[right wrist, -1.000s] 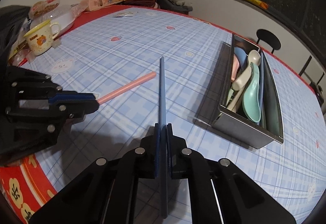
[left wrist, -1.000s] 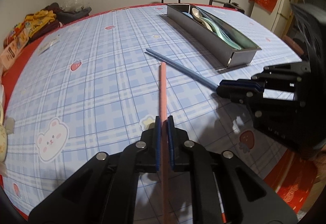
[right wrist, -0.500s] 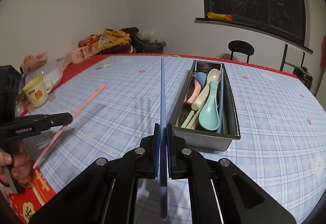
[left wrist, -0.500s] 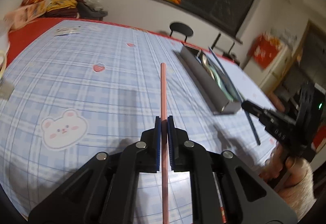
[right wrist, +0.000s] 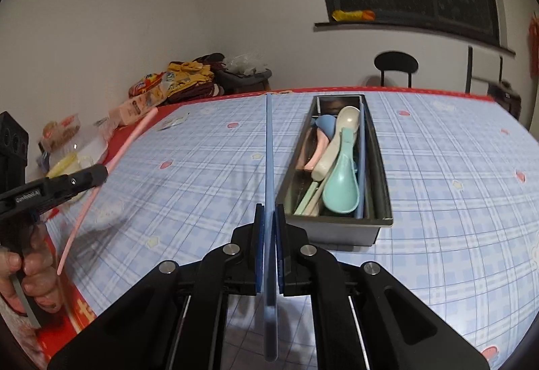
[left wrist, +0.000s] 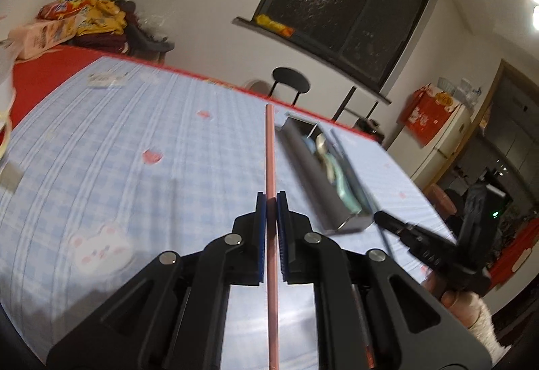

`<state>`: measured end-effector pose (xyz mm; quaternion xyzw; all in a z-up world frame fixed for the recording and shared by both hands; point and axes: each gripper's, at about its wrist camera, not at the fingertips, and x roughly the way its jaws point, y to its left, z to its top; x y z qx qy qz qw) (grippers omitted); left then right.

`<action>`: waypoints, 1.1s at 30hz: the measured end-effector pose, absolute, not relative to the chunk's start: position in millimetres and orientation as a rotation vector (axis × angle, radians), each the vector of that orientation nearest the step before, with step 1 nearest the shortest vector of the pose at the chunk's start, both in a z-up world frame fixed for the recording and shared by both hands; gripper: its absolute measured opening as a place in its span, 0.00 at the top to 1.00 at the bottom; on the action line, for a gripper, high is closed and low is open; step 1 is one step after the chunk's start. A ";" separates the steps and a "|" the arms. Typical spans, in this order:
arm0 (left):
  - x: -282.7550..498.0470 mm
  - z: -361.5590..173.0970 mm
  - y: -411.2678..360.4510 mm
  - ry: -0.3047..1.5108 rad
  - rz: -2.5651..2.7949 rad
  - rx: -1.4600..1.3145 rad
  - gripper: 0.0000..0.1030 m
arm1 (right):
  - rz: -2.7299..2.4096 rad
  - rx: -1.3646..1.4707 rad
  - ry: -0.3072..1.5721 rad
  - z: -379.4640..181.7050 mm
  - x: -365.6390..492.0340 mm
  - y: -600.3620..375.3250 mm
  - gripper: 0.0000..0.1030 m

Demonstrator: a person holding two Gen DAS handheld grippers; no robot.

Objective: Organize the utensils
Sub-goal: 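Carry the pink chopstick with the left tool while the right tool carries the blue chopstick to the tray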

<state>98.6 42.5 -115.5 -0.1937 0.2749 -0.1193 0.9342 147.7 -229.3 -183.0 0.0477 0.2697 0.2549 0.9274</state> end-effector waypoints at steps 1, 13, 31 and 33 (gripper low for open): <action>104.1 -111.0 38.0 0.558 -0.255 -0.401 0.90 | 0.536 0.142 0.548 -177.1 152.9 -235.7 0.94; 200.5 -91.5 -38.9 0.573 -0.354 -0.523 0.90 | 0.430 0.360 0.551 -154.5 239.3 -263.6 0.94; 308.8 -143.1 -87.2 0.707 -0.323 -0.640 0.90 | 0.381 0.427 0.662 -198.9 277.5 -272.8 0.94; 312.1 -147.2 -85.0 0.715 -0.322 -0.652 0.90 | 0.377 0.426 0.662 -199.1 278.9 -273.3 0.94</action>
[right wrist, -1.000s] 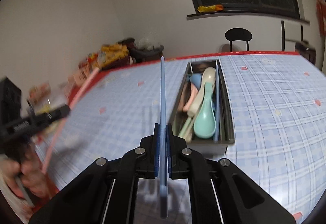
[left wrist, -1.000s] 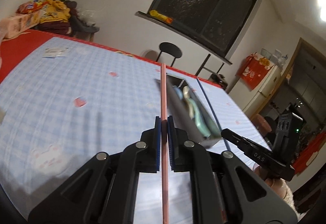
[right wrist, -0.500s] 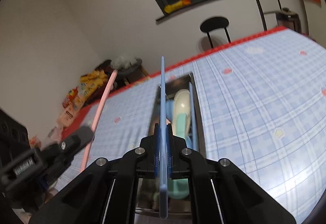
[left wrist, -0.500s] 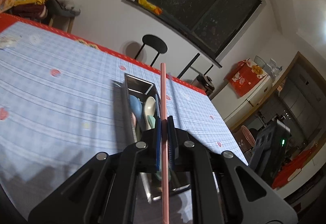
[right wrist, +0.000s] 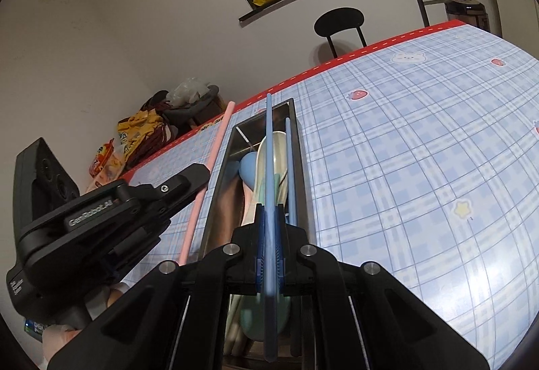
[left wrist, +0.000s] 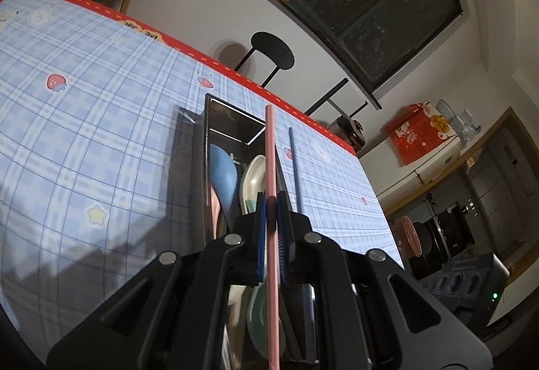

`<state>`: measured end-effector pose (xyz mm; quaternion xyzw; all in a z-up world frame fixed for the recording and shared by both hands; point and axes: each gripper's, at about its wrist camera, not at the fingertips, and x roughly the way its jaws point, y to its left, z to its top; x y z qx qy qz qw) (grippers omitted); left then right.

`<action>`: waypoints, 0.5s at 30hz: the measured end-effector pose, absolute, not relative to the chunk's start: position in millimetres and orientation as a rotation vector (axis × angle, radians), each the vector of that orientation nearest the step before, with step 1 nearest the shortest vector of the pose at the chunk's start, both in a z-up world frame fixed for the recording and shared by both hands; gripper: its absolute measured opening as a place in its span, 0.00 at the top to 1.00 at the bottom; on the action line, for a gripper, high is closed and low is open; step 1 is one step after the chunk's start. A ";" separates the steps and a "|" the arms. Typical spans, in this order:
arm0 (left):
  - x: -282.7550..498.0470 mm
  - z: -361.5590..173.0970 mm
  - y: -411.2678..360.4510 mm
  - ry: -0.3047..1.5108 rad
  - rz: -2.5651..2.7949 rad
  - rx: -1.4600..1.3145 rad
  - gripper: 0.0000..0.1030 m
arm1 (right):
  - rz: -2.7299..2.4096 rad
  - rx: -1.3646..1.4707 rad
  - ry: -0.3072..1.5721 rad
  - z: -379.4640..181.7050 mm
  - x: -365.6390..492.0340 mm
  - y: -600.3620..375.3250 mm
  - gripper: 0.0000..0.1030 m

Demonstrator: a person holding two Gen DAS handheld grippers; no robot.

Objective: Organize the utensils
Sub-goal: 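Carry the pink chopstick with the left tool while the right tool carries the blue chopstick to the tray, then open both tools over the tray to release the chopsticks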

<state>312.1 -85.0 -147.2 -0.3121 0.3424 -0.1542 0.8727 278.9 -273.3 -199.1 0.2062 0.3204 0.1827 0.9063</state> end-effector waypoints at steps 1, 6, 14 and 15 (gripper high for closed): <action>313.9 -148.7 -83.7 0.720 -0.323 -0.660 0.90 | 0.376 0.428 0.662 -199.4 279.2 -273.5 0.94; 324.0 -152.9 -82.4 0.733 -0.324 -0.674 0.90 | 0.376 0.422 0.669 -201.0 279.8 -272.0 0.94; 331.4 -153.3 -82.3 0.748 -0.329 -0.683 0.92 | 0.376 0.421 0.674 -201.9 280.8 -272.1 0.94; 331.6 -152.9 -82.5 0.749 -0.330 -0.682 0.92 | 0.376 0.421 0.674 -201.8 280.9 -272.3 0.94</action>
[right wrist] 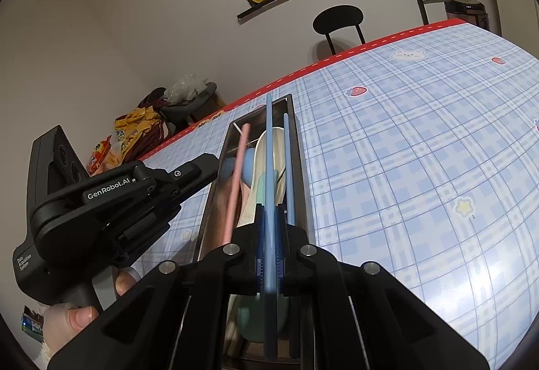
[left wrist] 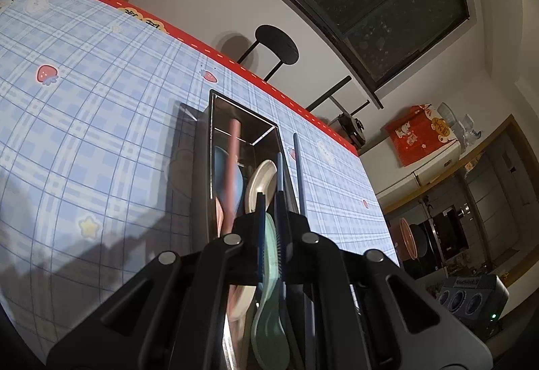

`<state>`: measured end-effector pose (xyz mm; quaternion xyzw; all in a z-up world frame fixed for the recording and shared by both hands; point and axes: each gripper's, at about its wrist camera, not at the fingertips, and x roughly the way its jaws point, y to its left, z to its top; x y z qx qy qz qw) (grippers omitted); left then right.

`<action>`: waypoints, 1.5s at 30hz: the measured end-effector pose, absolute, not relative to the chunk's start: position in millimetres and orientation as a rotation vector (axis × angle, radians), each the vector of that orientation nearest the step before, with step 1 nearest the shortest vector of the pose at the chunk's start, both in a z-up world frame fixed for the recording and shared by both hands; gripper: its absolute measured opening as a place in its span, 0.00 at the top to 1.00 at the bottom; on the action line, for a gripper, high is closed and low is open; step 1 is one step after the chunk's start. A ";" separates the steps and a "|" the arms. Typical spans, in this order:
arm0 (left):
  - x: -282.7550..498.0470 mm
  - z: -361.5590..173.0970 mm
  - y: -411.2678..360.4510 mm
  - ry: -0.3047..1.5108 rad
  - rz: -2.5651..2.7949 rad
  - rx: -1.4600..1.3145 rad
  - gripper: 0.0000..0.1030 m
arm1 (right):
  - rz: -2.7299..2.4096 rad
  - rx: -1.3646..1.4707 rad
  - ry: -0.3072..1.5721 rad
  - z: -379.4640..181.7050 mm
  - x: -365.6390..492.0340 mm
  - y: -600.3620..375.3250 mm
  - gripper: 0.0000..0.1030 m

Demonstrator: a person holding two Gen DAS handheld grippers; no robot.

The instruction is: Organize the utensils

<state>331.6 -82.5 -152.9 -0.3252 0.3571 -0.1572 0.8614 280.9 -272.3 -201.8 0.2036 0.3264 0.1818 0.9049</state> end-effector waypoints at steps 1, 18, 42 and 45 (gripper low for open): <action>331.5 -152.5 -82.5 0.749 -0.331 -0.681 0.91 | 0.375 0.421 0.675 -201.9 280.9 -272.1 0.94; 288.3 -125.6 -43.2 0.700 -0.250 -0.535 0.77 | 0.310 0.311 0.625 -189.9 269.7 -264.3 0.74; 156.3 -24.7 -5.4 0.451 -0.150 -0.169 0.06 | 0.157 -0.009 0.434 -102.6 157.1 -243.1 0.06; 140.6 -13.6 -4.5 0.434 -0.167 -0.140 0.06 | 0.137 -0.005 0.410 -88.5 141.1 -247.7 0.06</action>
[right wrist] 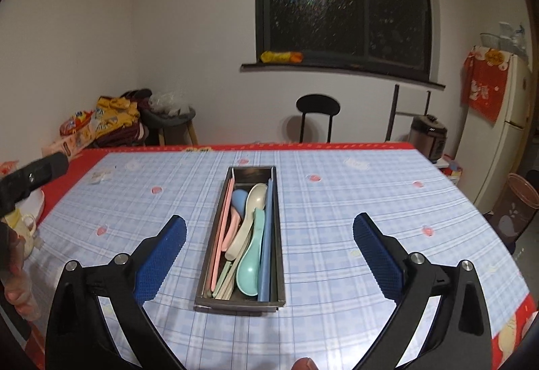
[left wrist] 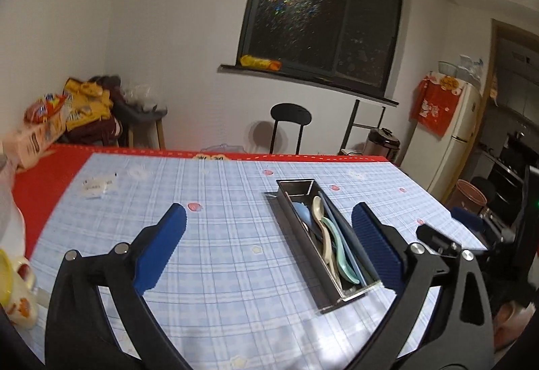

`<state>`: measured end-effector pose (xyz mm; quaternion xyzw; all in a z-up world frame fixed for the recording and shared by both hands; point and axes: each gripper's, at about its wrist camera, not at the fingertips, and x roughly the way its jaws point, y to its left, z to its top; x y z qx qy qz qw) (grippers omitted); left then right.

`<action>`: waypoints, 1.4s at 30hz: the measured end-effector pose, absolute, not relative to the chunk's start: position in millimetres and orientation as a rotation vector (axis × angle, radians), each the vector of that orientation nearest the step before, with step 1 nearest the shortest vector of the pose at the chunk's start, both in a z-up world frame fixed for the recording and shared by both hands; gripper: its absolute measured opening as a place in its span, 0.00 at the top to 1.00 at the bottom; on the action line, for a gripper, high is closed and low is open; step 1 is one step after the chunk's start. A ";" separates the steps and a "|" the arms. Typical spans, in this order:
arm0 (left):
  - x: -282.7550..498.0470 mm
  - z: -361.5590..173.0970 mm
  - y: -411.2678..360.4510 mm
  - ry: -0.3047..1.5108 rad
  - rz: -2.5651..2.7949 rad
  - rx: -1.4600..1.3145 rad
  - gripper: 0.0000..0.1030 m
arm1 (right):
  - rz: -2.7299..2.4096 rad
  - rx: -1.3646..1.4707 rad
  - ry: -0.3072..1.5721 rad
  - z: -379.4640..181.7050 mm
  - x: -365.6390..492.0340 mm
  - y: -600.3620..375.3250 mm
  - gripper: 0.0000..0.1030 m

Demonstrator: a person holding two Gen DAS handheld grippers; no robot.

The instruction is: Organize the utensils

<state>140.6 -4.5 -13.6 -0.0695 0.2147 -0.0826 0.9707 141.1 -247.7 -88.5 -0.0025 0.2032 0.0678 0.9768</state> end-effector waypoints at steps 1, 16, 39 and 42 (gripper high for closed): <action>135.0 -9.7 -3.8 0.431 -0.173 -0.136 0.06 | 0.129 -0.008 0.401 -83.8 134.9 -248.9 0.06; 69.3 33.0 7.2 0.348 -0.168 -0.076 0.06 | 0.086 -0.057 0.299 -44.2 68.6 -247.4 0.06; 44.1 35.4 -14.5 0.322 -0.129 0.051 0.06 | 0.049 -0.065 0.305 -41.2 51.2 -252.4 0.06; 45.4 35.2 -17.4 0.322 -0.124 0.069 0.06 | 0.062 -0.067 0.316 -42.5 51.7 -253.8 0.06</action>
